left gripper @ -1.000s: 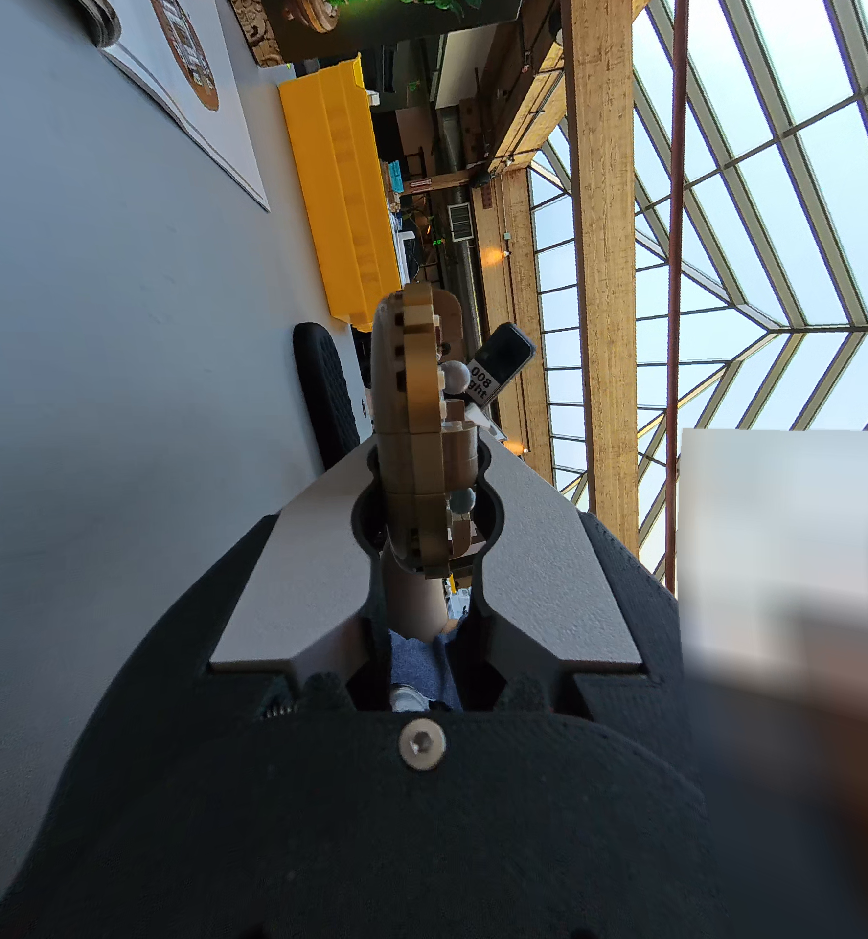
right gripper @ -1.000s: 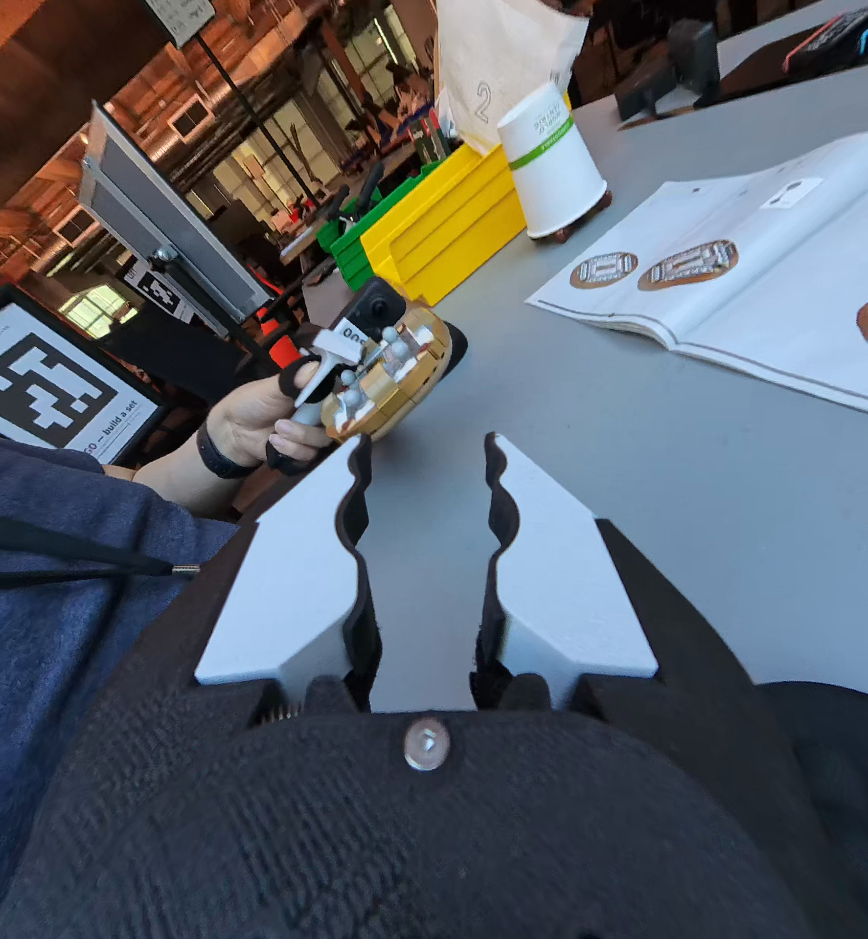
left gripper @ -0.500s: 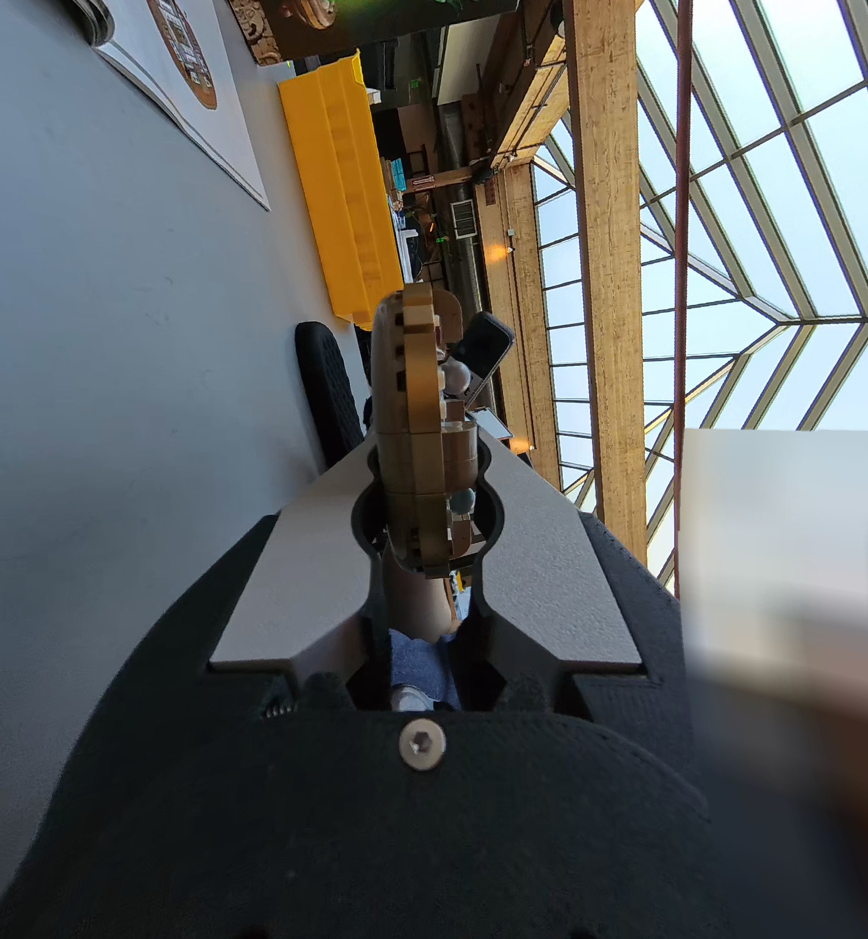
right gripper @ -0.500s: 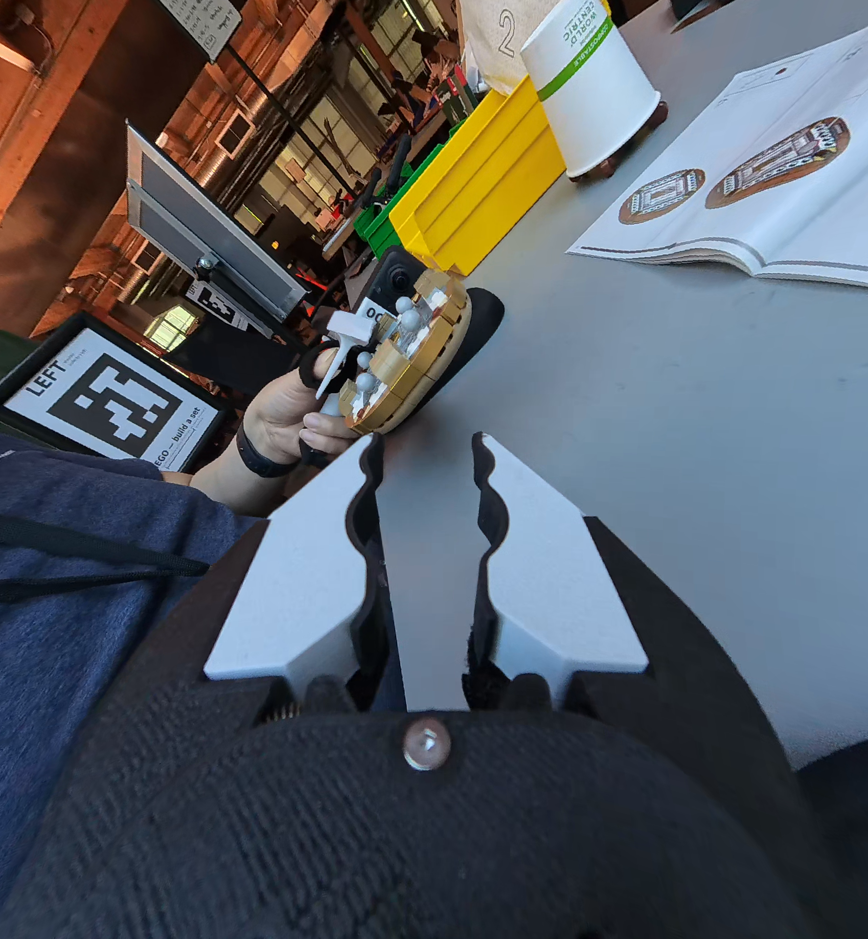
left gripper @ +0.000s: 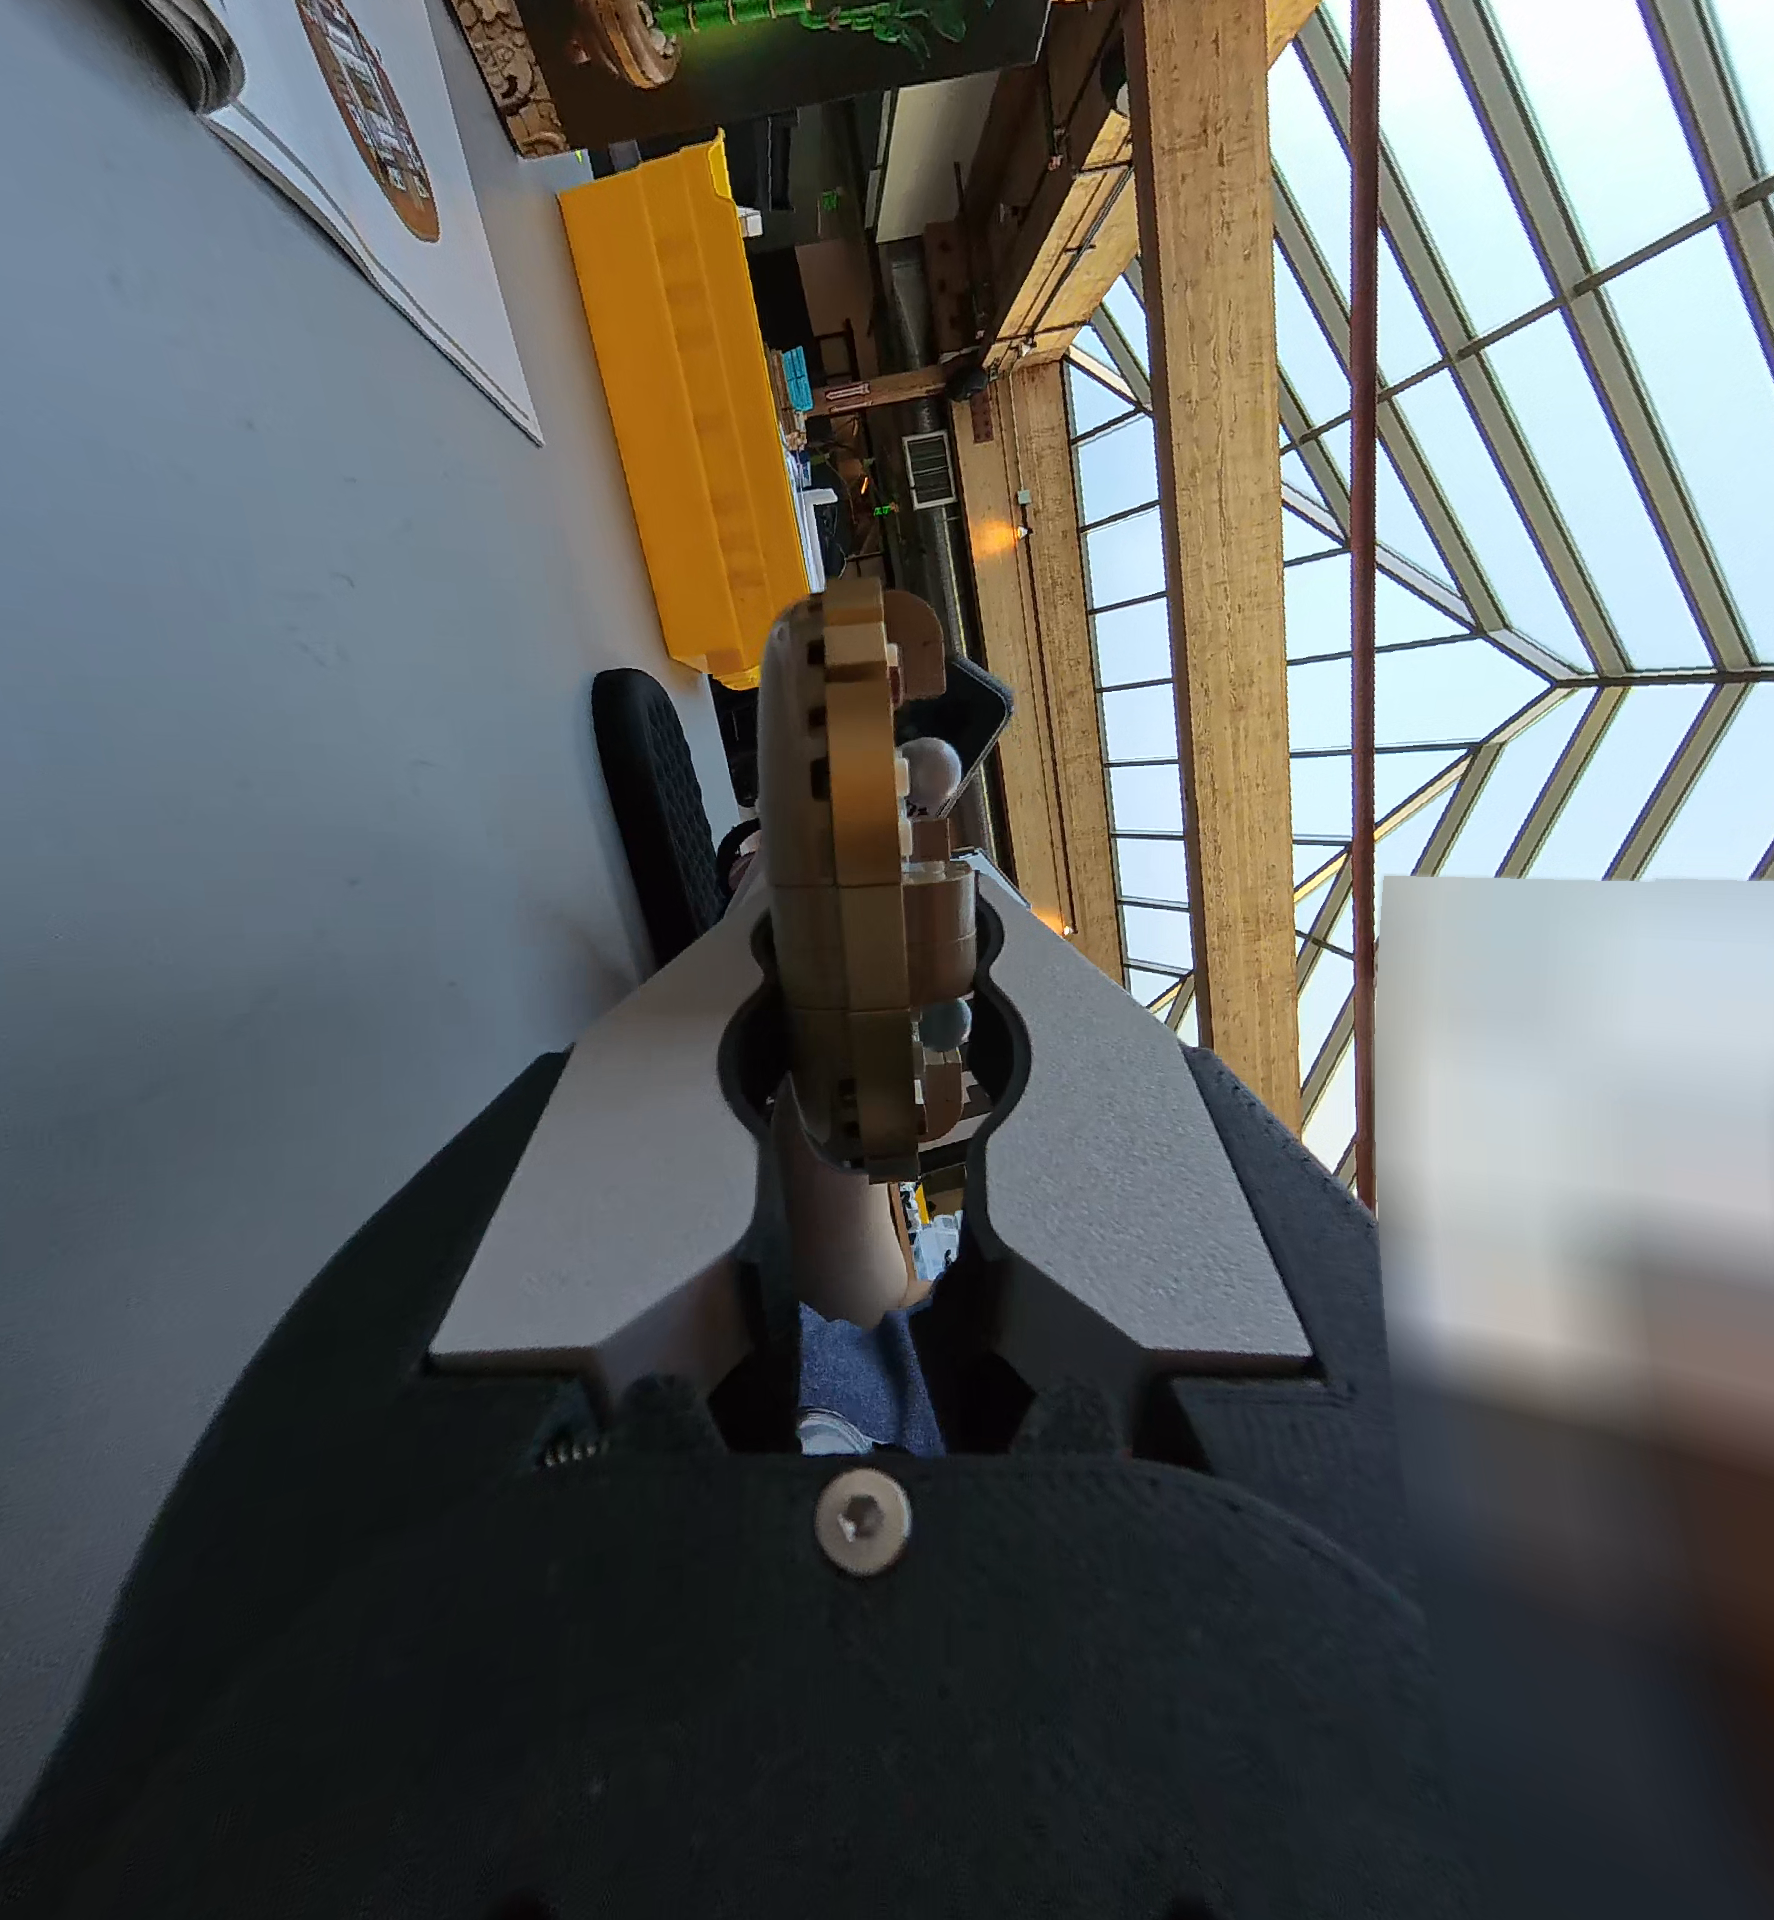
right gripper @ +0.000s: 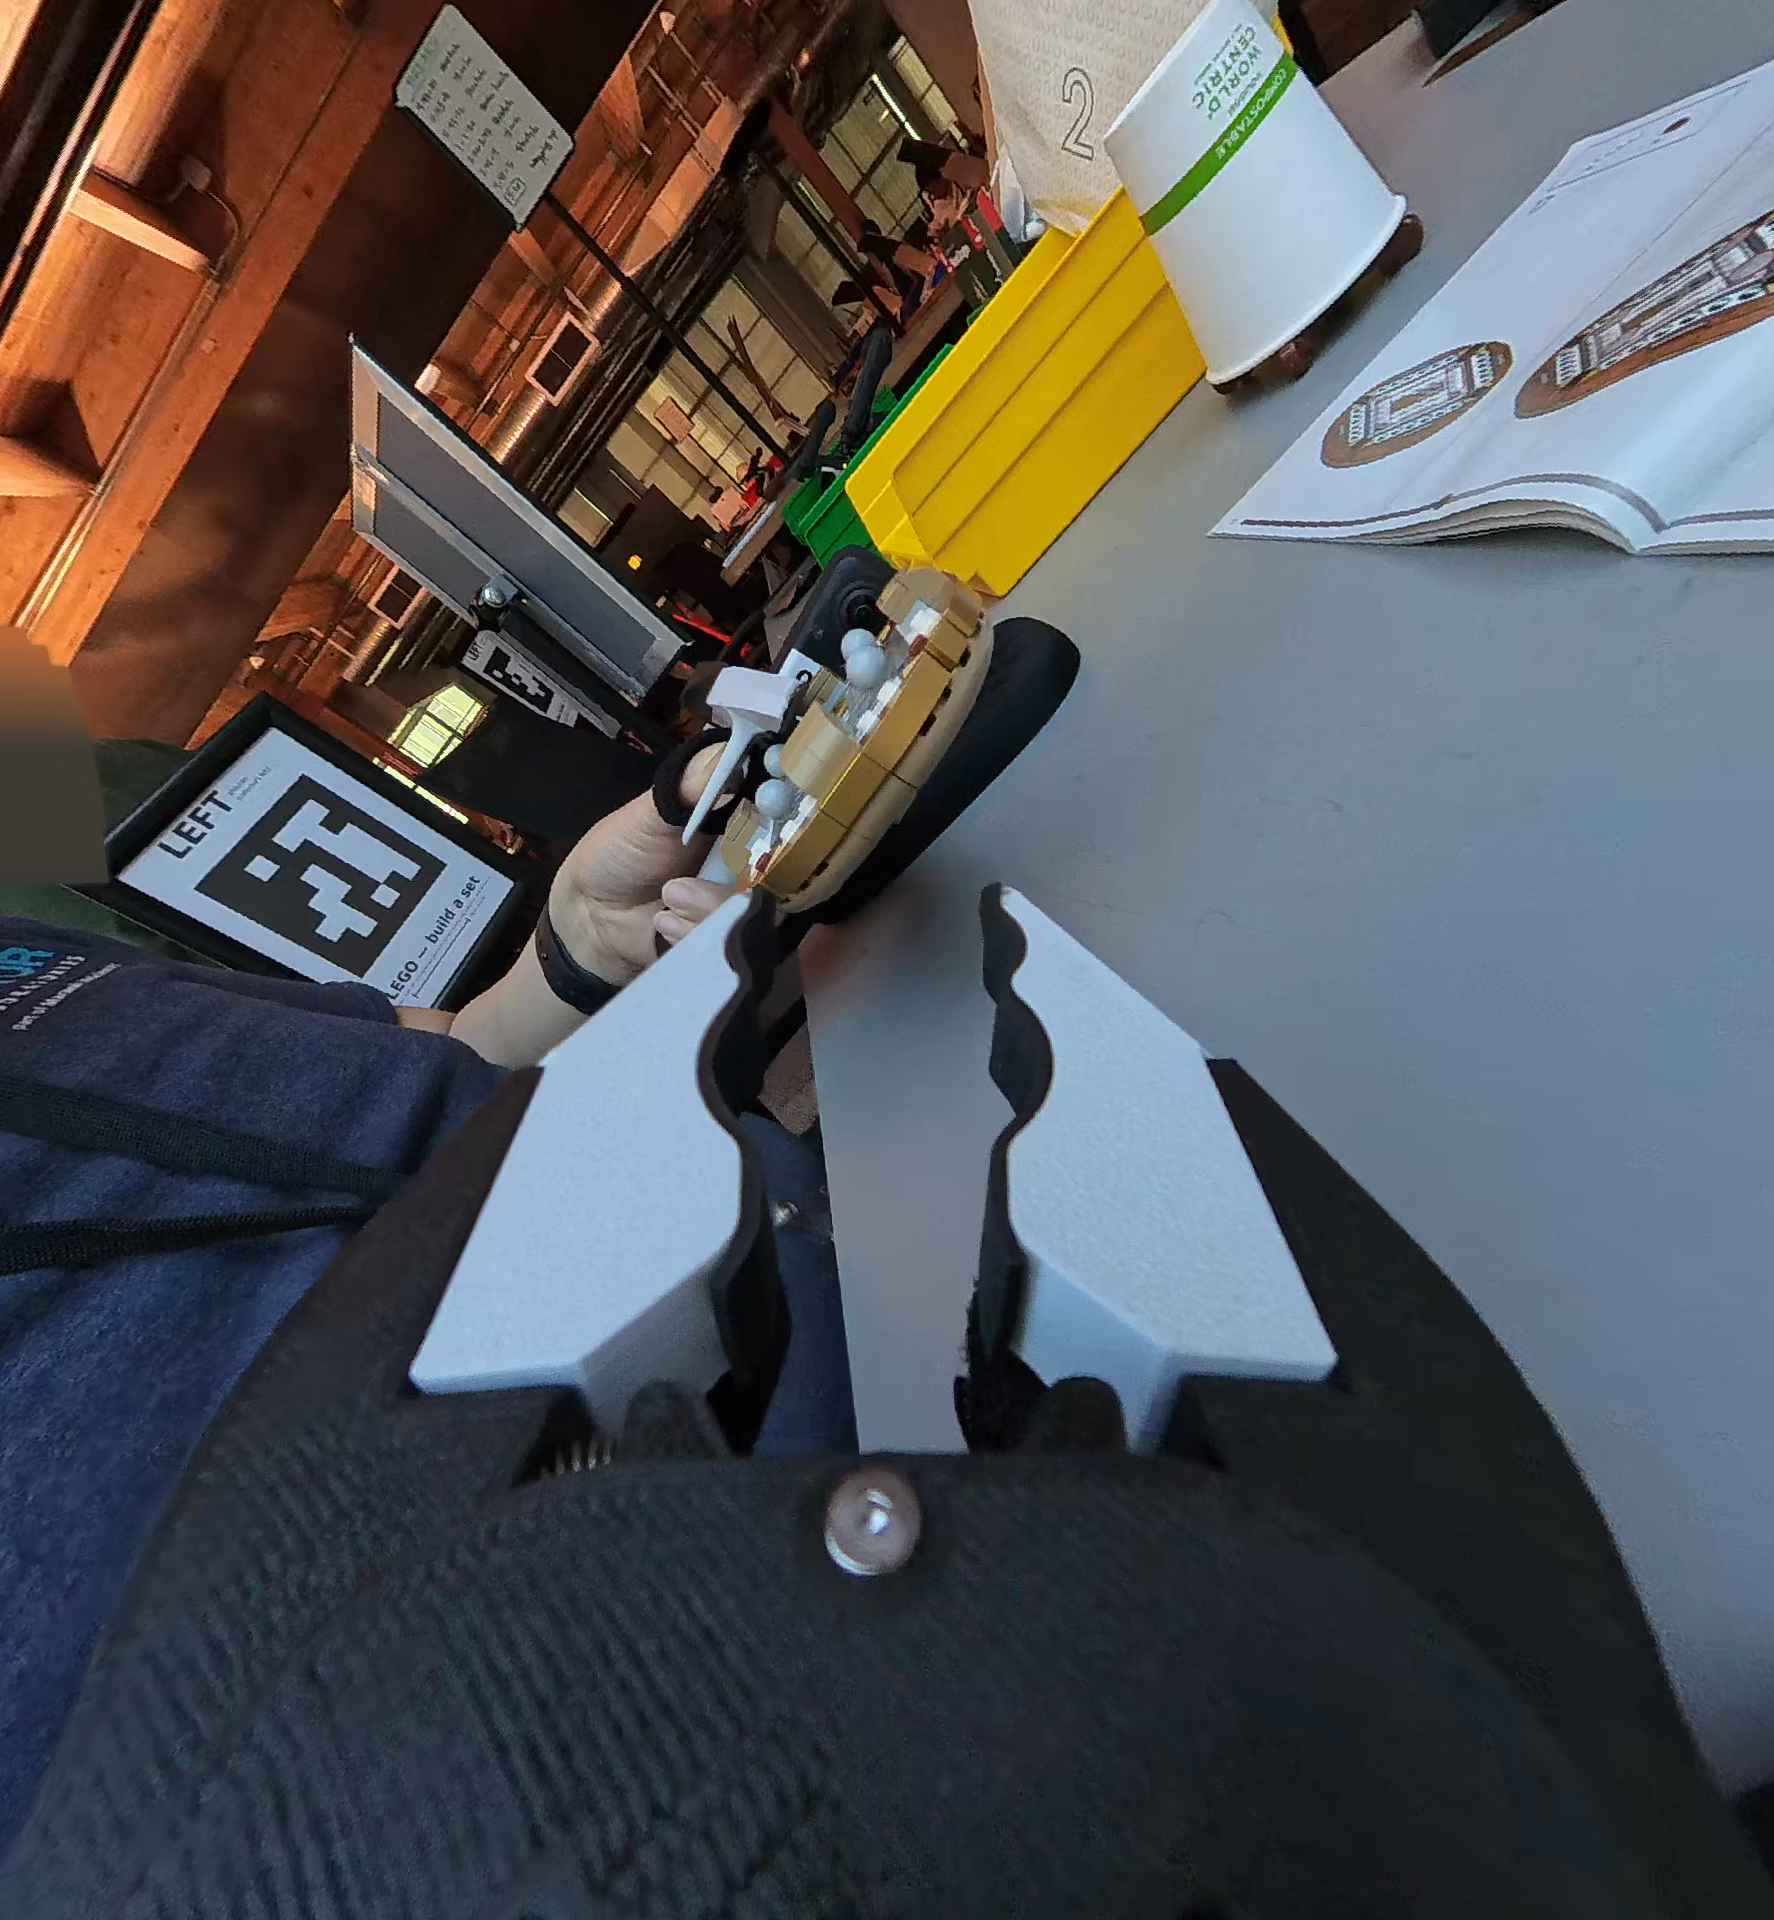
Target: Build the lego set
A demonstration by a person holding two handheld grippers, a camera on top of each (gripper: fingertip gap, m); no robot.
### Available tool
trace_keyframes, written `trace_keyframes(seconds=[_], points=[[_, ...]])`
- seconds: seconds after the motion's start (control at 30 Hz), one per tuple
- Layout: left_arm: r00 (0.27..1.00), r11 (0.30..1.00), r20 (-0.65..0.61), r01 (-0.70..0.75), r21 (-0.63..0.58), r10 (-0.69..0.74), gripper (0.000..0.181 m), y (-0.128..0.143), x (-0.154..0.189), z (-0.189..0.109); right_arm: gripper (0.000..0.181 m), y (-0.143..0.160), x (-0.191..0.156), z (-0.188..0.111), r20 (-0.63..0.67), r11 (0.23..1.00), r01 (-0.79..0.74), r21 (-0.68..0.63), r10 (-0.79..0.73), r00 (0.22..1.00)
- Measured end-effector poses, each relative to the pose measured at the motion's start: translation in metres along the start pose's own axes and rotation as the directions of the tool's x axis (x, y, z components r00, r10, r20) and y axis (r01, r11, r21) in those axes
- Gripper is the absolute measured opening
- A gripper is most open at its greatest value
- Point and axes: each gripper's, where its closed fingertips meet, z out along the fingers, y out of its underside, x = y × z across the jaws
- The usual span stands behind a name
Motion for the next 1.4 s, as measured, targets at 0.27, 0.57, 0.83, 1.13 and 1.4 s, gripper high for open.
trace_keyframes(seconds=[0.27, 0.57, 0.83, 1.13, 1.4], points=[[1.0, 1.0, -0.001, -0.005, -0.005, 0.005, 0.03, 0.003, 0.001, 0.001, 0.038, 0.008, 0.001, 0.004, 0.004, 0.997, -0.063, -0.034, 0.063, 0.998], [1.0, 1.0, 0.016, -0.019, -0.005, 0.019, 0.029, 0.005, -0.002, 0.002, 0.039, 0.002, 0.0, 0.007, 0.075, 0.986, -0.163, 0.014, 0.162, 0.984], [0.999, 0.999, 0.028, -0.038, -0.013, 0.039, 0.03, 0.007, -0.004, 0.005, 0.056, -0.012, -0.008, 0.028, 0.175, 0.943, -0.334, 0.005, 0.328, 0.928], [0.998, 0.998, 0.041, -0.055, -0.018, 0.055, 0.029, 0.008, -0.004, 0.004, 0.045, -0.001, -0.01, 0.045, 0.173, 0.923, -0.373, -0.1, 0.385, 0.907], [0.996, 0.997, 0.053, -0.074, -0.032, 0.076, 0.029, 0.011, -0.005, 0.005, 0.031, 0.004, -0.006, 0.045, 0.158, 0.914, -0.386, -0.123, 0.402, 0.902]])
